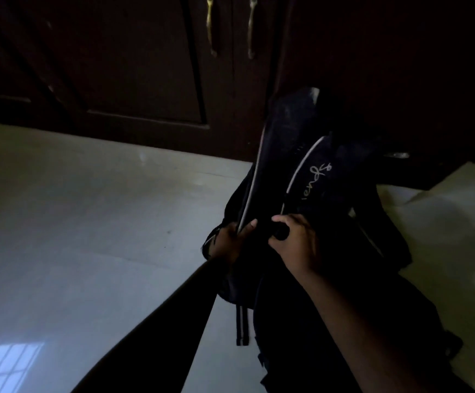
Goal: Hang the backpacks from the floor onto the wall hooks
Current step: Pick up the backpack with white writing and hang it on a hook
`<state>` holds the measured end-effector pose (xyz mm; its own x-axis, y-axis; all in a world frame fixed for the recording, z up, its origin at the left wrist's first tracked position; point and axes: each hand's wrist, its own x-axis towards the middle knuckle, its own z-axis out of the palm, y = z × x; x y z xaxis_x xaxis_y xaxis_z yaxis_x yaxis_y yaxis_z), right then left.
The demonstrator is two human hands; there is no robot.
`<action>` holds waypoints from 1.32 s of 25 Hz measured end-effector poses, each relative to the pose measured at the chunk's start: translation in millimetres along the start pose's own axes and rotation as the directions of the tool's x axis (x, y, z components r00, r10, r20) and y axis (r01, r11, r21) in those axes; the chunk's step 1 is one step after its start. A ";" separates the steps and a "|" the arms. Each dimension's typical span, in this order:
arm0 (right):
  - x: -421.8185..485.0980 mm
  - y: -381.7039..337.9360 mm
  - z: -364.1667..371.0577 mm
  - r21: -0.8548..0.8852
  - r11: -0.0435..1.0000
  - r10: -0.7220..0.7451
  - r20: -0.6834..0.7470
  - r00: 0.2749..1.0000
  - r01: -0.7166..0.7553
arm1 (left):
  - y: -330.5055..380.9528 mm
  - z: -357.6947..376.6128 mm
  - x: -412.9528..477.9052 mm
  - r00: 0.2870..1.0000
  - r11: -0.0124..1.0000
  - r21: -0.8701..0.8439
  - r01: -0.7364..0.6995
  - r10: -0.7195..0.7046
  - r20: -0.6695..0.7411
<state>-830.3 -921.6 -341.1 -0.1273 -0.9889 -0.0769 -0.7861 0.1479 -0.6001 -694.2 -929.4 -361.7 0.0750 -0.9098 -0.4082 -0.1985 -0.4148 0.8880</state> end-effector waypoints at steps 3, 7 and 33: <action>-35.8 -41.4 -20.0 -0.011 0.998 -0.056 0.138 0.989 0.058 | 10.9 -36.2 -54.8 0.987 0.982 -0.101 0.157 -0.159 -0.004; -89.6 -112.2 -48.6 -0.002 0.987 -0.152 0.344 0.927 0.162 | 30.1 -95.3 -143.5 0.957 0.946 -0.168 0.279 -0.289 -0.038; -671.2 -591.6 -189.3 0.617 0.085 -0.556 0.681 -0.476 0.782 | 135.4 -364.0 -924.6 0.023 0.829 -0.546 0.125 -0.552 -0.833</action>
<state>-394.2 -342.3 216.3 0.9097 0.3779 -0.1721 0.2063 -0.7710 -0.6024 -434.7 -149.6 213.0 0.9256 0.1963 -0.3235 0.3783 -0.4652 0.8003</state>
